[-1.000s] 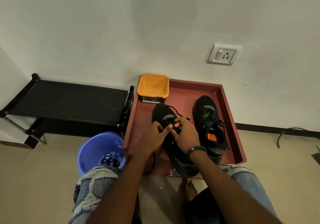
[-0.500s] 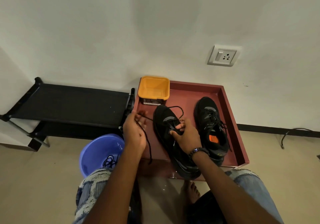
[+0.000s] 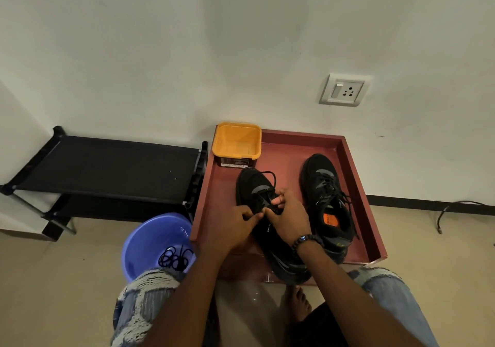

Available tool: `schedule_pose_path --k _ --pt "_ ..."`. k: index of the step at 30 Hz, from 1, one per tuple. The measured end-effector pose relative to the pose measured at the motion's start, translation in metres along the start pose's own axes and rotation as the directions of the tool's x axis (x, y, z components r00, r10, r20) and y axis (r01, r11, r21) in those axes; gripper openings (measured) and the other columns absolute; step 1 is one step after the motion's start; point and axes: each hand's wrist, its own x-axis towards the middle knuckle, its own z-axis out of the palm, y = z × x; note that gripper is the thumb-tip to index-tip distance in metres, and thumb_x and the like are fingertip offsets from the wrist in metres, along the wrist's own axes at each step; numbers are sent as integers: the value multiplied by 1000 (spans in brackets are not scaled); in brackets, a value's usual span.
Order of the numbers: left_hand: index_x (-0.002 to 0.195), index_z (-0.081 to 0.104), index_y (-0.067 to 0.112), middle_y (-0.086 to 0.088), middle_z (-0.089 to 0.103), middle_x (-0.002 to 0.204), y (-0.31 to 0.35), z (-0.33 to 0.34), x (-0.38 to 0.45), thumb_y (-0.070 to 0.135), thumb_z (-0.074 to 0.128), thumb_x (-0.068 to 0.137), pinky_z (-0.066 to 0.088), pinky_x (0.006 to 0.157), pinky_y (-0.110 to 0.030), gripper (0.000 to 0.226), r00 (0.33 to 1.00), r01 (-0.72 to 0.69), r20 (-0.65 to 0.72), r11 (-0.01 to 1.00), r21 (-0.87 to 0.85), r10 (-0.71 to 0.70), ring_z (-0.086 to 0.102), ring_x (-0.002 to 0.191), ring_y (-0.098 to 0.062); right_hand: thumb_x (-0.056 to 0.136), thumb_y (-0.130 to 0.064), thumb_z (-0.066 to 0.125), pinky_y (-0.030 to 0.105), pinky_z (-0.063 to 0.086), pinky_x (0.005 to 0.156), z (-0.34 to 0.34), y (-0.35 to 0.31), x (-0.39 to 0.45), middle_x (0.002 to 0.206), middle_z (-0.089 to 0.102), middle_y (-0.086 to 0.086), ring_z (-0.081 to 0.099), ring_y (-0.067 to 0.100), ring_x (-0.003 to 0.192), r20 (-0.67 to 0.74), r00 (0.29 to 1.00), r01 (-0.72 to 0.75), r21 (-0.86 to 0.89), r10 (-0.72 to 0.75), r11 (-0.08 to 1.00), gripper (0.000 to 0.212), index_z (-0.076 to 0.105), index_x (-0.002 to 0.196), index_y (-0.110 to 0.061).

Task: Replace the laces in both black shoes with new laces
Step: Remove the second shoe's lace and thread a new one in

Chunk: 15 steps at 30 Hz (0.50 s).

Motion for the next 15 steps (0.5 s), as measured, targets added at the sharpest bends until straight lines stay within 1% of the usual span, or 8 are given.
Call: schedule_pose_path --k 2,4,7,9,10,11,12,15 --pt "75 61 24 1 61 72 5 -7 2 39 54 100 45 64 -33 30 998 -62 -9 990 -125 61 55 67 -13 82 -25 77 30 51 83 0 0 -1 101 58 -13 56 6 95 -3 1000 10 -7 -10 1000 48 53 124 -24" --pt "70 58 19 4 55 64 15 -22 -2 30 54 100 40 62 -29 33 994 -79 -108 895 -439 35 50 62 -11 82 -27 78 32 52 83 1 1 -1 100 58 -13 57 7 94 -9 1000 23 -7 -23 1000 49 53 124 -23" --pt "70 56 15 4 51 62 15 -40 -4 18 54 97 38 63 -29 27 941 -135 -259 459 -878 -220 46 61 -12 82 -26 78 34 52 86 1 2 -1 99 56 -13 56 8 96 -7 999 33 7 -33 999 50 52 124 -22" --pt "70 56 17 3 48 63 10 -46 -3 15 54 95 35 57 -27 25 909 -184 -226 150 -972 -349 43 56 -11 82 -26 78 33 52 85 1 2 -1 99 56 -14 55 8 96 -10 1000 28 12 -28 1000 50 52 125 -22" --pt "71 55 18 3 46 64 10 -46 -2 15 53 95 33 55 -26 24 908 -177 -188 65 -982 -374 41 53 -9 82 -26 78 31 52 85 1 2 -1 99 56 -14 56 8 96 -14 1000 25 11 -25 1000 50 52 124 -23" --pt "72 54 18 3 46 64 10 -42 -3 16 53 95 32 53 -25 23 911 -142 -144 35 -989 -385 40 51 -9 82 -27 78 30 51 85 1 1 -2 99 56 -15 56 7 96 -16 1000 24 8 -24 1000 50 52 124 -24" --pt "74 55 17 3 47 64 12 -38 -3 19 53 96 32 54 -25 23 915 -78 -106 87 -993 -389 40 50 -8 82 -27 78 30 52 85 1 -1 -3 99 56 -16 56 7 96 -13 1000 21 3 -21 1000 49 52 124 -25" --pt "76 60 14 3 54 62 21 -23 -10 29 53 98 36 59 -27 27 947 114 -48 471 -875 -318 47 56 -11 83 -26 77 35 52 88 -4 -5 -7 99 54 -16 54 8 98 5 998 58 -9 -58 998 51 51 127 -28"
